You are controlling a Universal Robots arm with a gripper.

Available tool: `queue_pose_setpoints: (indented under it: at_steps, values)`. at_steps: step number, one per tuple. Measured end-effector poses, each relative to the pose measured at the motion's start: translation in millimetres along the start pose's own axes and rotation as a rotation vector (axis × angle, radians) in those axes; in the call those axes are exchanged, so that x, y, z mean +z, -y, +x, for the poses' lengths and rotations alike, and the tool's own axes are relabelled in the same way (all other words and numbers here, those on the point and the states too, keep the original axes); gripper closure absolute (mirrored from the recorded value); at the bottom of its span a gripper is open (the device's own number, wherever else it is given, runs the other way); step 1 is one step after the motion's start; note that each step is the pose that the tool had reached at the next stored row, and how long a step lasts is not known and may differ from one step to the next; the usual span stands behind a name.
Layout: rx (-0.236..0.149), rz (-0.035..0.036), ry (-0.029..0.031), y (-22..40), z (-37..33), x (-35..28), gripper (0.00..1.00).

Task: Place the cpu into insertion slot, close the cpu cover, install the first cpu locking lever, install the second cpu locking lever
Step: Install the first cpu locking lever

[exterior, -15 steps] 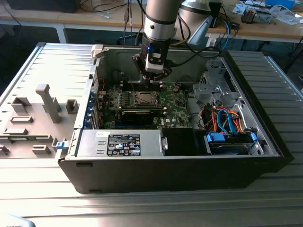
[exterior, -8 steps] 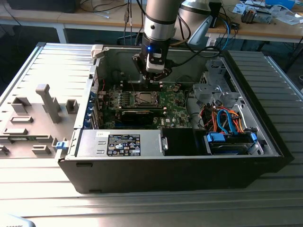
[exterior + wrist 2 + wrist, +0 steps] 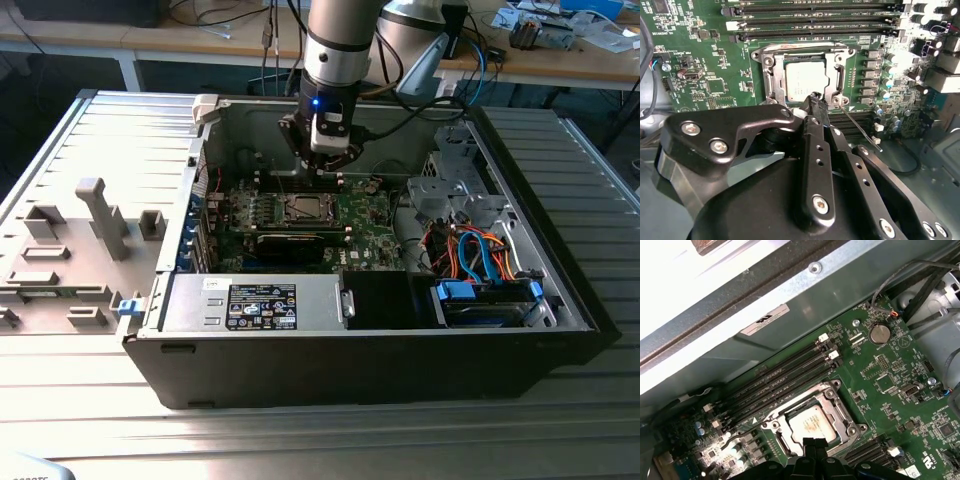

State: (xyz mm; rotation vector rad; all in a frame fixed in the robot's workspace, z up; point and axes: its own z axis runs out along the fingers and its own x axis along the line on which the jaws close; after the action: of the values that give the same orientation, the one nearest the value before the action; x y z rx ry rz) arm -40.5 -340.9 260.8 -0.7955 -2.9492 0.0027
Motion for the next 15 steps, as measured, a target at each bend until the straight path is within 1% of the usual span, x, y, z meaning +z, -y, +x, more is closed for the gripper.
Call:
queue_pose_setpoints:
  at_steps: [6,15]
  values:
    - [-0.028,0.0024,0.0007,0.0,0.0,0.0,0.89]
    - [-0.053,0.0044,0.0013,0.0,0.0,0.0,0.89]
